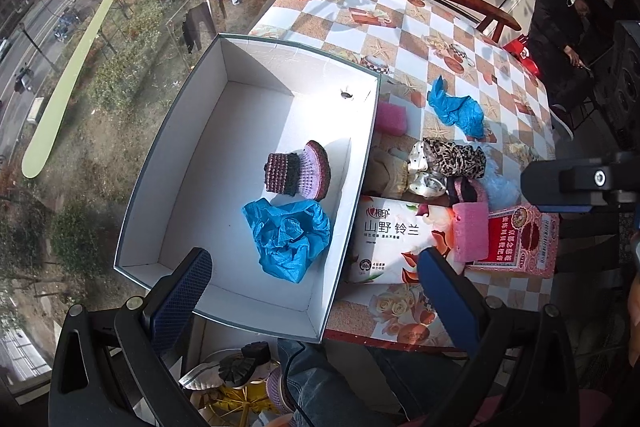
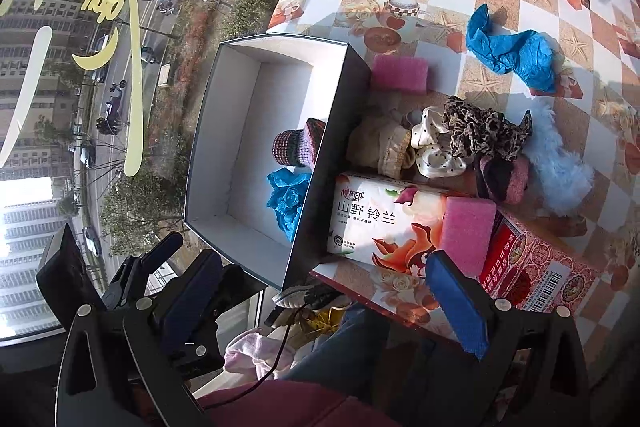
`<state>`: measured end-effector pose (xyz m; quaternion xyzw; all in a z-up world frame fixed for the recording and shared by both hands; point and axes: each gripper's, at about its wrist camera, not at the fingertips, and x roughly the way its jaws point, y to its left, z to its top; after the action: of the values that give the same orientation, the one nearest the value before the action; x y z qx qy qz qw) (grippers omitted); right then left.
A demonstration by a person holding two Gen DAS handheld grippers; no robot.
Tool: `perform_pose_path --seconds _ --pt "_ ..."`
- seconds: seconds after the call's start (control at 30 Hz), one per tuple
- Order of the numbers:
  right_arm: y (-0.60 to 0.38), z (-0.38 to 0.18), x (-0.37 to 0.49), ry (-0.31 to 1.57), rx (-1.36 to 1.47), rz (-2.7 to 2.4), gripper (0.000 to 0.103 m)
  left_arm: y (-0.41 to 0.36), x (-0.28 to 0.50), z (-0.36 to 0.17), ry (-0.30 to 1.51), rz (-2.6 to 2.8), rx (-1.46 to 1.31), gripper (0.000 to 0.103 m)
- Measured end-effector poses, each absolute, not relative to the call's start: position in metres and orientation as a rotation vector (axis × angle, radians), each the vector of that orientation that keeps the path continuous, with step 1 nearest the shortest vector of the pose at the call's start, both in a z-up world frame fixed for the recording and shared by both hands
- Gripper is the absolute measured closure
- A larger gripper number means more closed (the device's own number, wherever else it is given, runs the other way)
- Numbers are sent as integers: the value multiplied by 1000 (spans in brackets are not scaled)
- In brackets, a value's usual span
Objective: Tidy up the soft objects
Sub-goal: 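Withdraw both grippers from the box back toward the table pile, then grasp the second blue bag with the left gripper while the right grasps the fluffy blue boa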
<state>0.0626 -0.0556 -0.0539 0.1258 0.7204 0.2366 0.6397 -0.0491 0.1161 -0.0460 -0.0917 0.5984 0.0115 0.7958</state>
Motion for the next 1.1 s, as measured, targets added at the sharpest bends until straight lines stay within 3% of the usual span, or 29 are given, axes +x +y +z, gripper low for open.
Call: perform_pose_path --seconds 0.53,0.73,1.1 --pt "-238 -63 77 1588 499 172 0 0 65 -44 1276 -244 65 0" --pt "-266 -116 100 1656 427 145 0 -46 135 -80 1351 -299 135 0" --pt "-230 -238 136 1803 160 294 0 -111 206 -176 1493 -304 302 0"
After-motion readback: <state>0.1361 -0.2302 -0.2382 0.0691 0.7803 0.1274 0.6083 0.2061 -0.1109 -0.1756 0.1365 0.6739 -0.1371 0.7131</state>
